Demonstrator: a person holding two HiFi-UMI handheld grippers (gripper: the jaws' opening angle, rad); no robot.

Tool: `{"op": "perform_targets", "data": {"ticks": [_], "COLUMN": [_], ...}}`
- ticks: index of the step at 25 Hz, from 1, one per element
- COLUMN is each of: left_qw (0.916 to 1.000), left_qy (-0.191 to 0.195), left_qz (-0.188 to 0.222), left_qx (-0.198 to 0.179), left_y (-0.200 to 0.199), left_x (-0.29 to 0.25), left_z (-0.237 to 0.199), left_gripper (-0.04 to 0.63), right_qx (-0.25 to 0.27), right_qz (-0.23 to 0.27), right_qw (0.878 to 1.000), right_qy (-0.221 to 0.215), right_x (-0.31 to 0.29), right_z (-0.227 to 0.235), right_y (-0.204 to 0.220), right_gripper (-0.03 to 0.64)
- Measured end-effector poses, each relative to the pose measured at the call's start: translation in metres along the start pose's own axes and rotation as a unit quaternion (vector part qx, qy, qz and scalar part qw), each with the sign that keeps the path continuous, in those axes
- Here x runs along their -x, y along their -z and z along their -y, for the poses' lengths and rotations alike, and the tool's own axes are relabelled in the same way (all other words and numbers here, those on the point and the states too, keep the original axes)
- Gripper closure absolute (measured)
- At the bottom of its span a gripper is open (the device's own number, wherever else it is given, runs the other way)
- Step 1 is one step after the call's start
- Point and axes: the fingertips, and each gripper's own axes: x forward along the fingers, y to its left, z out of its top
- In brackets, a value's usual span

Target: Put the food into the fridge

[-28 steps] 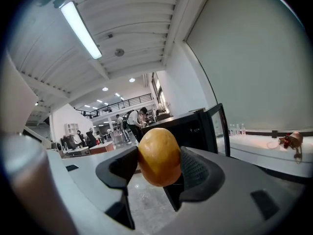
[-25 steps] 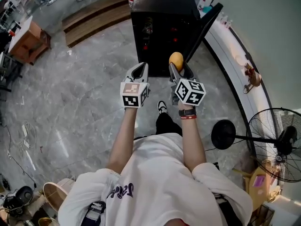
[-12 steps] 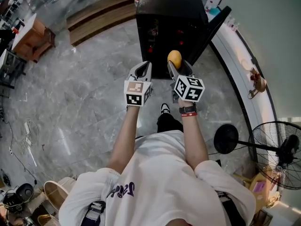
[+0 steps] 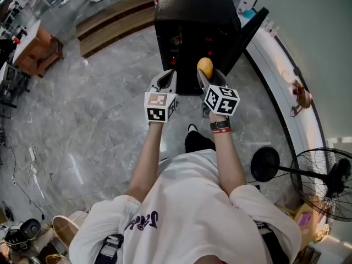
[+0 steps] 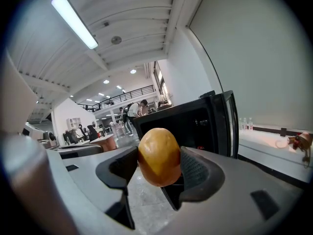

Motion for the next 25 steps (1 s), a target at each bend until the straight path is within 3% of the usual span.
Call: {"op": "perform_targets", "data": {"ticks": [11,18,25], "left_qw": [0.9998,0.9999,1.0000], "left_qy": [0.010,0.009,0.008], "left_qz": [-0.014,0.001,0.001], "left_qx": [0.008,-0.007,0.002], "left_y": [0.011,0.009,0.021], "left_x": [-0.028,-0.041,-0.059], "left_z": [0.003,-0.002,-0.009], "left_gripper": [0.577,0.577,0.577], "right_qx": [0.005,0.002,0.005], "right_qz": [-0.010,-0.018,-0.018], "right_qw": [1.000,1.000,1.000], "right_qy": [-0.002,-0.006,-0.013], "right_x": [-0.025,-0.043,-0.071], "right_z": [0.022,0.027,0.036], "right_y": [0.007,0.015,0.017], "right_gripper": [0.331,0.331,0.331]}}
